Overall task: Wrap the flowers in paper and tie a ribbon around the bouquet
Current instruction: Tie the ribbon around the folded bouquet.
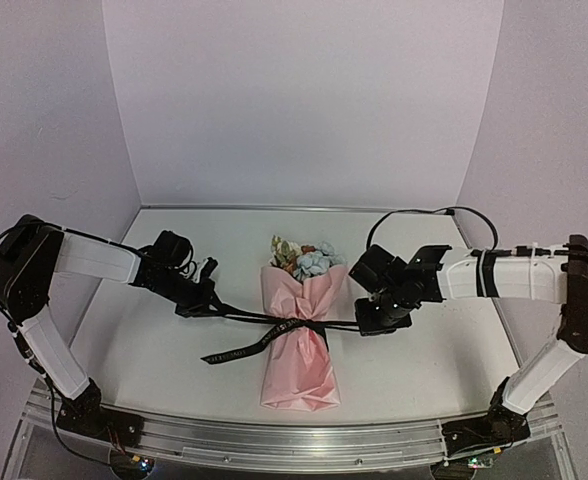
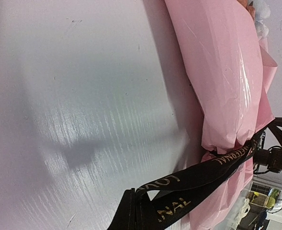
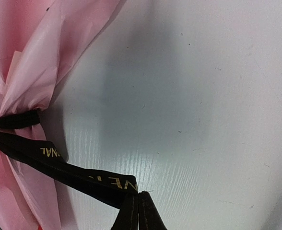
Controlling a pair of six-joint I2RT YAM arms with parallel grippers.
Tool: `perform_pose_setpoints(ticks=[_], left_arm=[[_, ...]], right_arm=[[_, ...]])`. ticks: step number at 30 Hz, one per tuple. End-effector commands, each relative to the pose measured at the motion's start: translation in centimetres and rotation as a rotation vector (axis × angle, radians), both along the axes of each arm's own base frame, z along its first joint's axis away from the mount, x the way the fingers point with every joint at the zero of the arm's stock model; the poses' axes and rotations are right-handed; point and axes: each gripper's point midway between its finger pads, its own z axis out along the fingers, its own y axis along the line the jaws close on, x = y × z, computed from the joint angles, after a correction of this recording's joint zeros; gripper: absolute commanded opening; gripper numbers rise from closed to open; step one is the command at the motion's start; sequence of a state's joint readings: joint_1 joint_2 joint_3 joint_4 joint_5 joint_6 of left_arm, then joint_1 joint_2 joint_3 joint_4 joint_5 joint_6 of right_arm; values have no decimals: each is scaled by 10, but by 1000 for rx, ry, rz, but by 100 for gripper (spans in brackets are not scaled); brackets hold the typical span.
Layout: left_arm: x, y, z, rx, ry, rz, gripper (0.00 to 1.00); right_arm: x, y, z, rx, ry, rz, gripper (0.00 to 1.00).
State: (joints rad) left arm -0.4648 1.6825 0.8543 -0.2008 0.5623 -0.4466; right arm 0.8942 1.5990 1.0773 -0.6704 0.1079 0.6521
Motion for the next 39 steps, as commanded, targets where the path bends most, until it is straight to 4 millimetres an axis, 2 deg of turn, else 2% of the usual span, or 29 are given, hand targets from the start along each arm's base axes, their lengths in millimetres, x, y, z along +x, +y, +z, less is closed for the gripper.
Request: perform_pose_setpoints(ticks=[1, 4, 6, 14, 20, 27, 32, 35, 39], left_arm=[[4, 18, -6, 59, -12, 41, 0], [1, 7, 0, 52, -31, -6, 0], [1, 4, 1, 52, -33, -20, 0], [4, 1, 7, 52, -47, -35, 0], [5, -1, 9, 47, -51, -39, 0], [6, -2, 11, 45, -50, -45, 0], [6, -2, 12, 47, -51, -46, 0], [6, -3, 12, 46, -49, -48, 0], [8, -3, 14, 49, -54, -49, 0]], right_arm=[[-17, -15, -13, -70, 88, 39, 0], [-21, 16, -11, -7, 118, 165, 1], [-21, 27, -6, 22, 126, 218, 9], [-17, 39, 15, 12, 57, 461, 40], [-14, 59, 22, 94, 88, 585, 45], [1, 74, -2, 155, 133, 641, 44], [16, 81, -22, 165, 96, 665, 44], [25, 87, -33, 173, 51, 699, 47], [29, 92, -44, 183, 63, 704, 48]])
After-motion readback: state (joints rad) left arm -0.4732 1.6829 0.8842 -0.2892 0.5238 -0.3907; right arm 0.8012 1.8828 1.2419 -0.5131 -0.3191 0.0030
